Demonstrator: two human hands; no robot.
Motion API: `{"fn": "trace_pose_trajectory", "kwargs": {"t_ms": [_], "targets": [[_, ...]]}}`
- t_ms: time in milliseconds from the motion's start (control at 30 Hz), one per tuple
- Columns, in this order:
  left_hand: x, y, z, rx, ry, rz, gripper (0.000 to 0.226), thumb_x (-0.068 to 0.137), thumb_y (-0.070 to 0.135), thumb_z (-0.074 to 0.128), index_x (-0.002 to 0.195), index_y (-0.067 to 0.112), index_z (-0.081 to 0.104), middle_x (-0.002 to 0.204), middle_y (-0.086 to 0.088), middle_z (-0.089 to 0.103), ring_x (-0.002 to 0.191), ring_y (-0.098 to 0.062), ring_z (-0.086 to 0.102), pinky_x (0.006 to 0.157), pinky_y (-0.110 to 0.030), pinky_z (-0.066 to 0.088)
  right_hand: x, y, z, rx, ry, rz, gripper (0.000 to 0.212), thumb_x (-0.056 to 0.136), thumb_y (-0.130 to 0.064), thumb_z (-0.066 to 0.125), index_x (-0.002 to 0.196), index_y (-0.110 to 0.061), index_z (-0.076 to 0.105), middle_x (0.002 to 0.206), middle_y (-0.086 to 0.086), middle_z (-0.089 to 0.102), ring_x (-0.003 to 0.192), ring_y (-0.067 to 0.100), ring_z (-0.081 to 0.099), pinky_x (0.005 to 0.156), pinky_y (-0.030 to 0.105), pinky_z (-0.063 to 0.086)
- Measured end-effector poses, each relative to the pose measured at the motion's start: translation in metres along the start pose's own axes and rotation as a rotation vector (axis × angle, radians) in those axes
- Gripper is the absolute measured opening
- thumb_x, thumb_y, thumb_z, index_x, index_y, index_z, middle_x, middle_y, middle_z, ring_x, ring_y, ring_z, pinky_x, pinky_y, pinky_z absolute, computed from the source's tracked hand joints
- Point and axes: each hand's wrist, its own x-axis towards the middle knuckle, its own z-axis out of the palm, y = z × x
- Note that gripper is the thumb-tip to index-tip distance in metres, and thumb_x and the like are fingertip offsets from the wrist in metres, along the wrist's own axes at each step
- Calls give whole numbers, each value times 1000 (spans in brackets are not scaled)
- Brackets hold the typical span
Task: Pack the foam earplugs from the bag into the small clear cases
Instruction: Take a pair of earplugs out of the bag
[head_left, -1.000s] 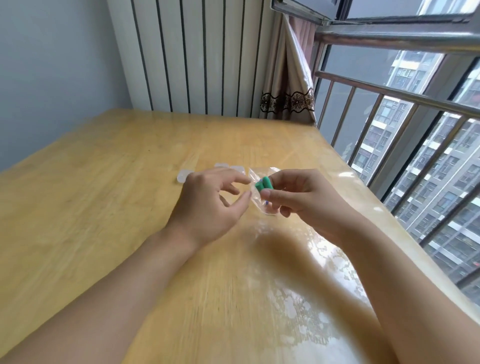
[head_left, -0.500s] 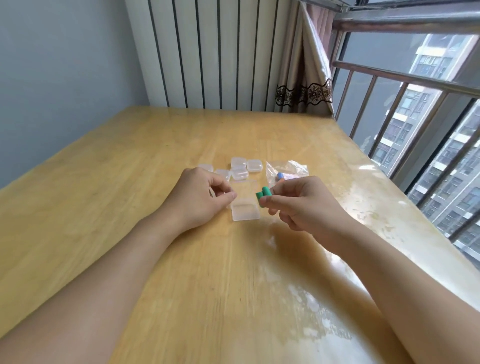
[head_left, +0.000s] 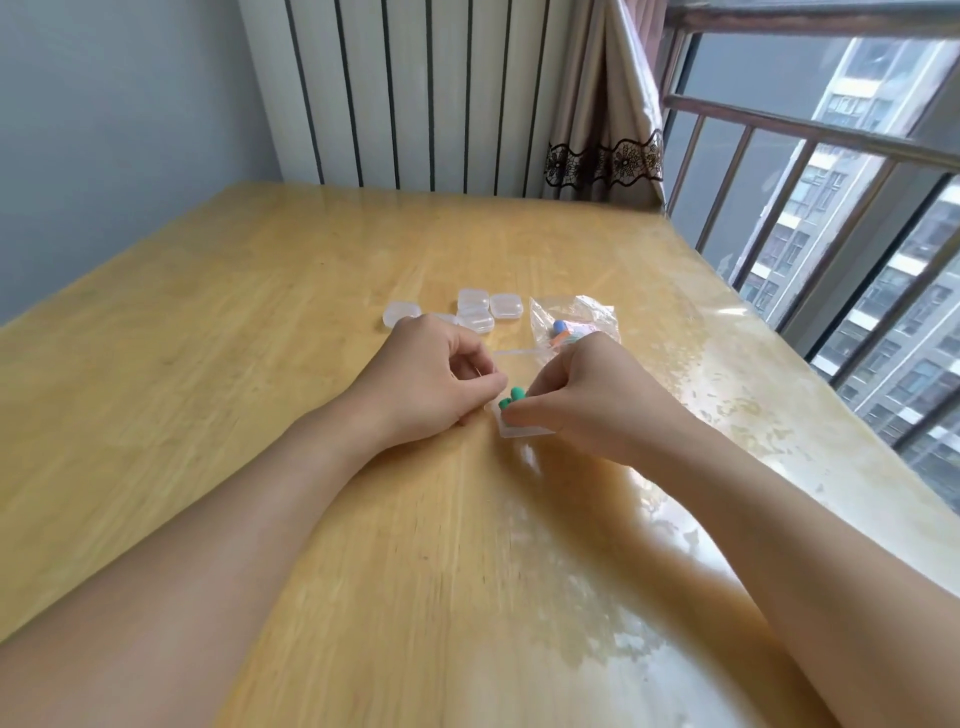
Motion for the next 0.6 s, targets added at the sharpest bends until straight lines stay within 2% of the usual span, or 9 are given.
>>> {"fn": "trace_pose_trajectory", "kwargs": {"t_ms": [67, 100, 167, 233, 300, 367, 467, 600], "targets": [[0, 0, 0, -10, -14, -2, 13, 86, 19, 75, 74, 14, 72, 59, -1, 70, 47, -9, 62, 51, -14, 46, 0, 2, -6, 0, -13, 5, 43, 76, -26, 80, 73, 13, 62, 60, 8, 37, 52, 17, 30, 46, 24, 22], [1, 0, 1, -16, -17, -5, 13, 86, 19, 75, 74, 15, 73, 61, 0, 70, 47, -8, 62, 51, -14, 45, 0, 4, -12, 2, 0, 4, 42, 78, -28, 80, 71, 10, 65, 55, 7, 42, 46, 15, 32, 44, 22, 24], [1, -2, 2, -19, -18, -9, 13, 85, 21, 76, 73, 17, 73, 62, 2, 70, 48, -5, 60, 51, -14, 45, -1, 8, -26, -26, 30, -54, 29, 83, -27, 78, 68, -3, 73, 51, 0, 51, 38, 11, 36, 42, 20, 30], [2, -3, 3, -17, -26, -9, 12, 85, 23, 77, 74, 20, 74, 65, 2, 71, 49, -3, 58, 54, -16, 46, -2, 14, -34, -167, 65, -198, 7, 87, -22, 76, 84, -17, 80, 65, -4, 62, 48, 8, 47, 50, 22, 38], [1, -2, 3, -6, -39, 3, 9, 85, 23, 77, 76, 20, 76, 66, 4, 69, 49, 2, 54, 56, -13, 43, -2, 19, -32, -333, 92, -351, 18, 88, -16, 74, 104, -25, 79, 81, -4, 68, 65, 10, 55, 65, 26, 49], [0, -1, 2, 5, -45, 20, 7, 86, 21, 77, 79, 19, 77, 67, 7, 67, 49, 6, 52, 54, -7, 39, 3, 22, -25, -387, 67, -459, 27, 89, -9, 70, 108, -27, 78, 86, 0, 68, 73, 16, 56, 72, 35, 52], [0, -2, 1, -4, -63, 23, 6, 86, 21, 77, 79, 22, 77, 67, 10, 66, 49, 5, 52, 55, -8, 40, 6, 22, -20, -404, 50, -527, 33, 90, -3, 66, 107, -28, 78, 83, 3, 64, 73, 18, 55, 68, 35, 49], [2, -3, 1, -15, -71, 16, 7, 86, 23, 77, 79, 23, 77, 69, 10, 66, 48, 3, 51, 55, -9, 40, 3, 20, -18, -369, 40, -496, 45, 93, -1, 60, 121, -35, 72, 91, -3, 66, 70, -1, 49, 68, 25, 40]]}}
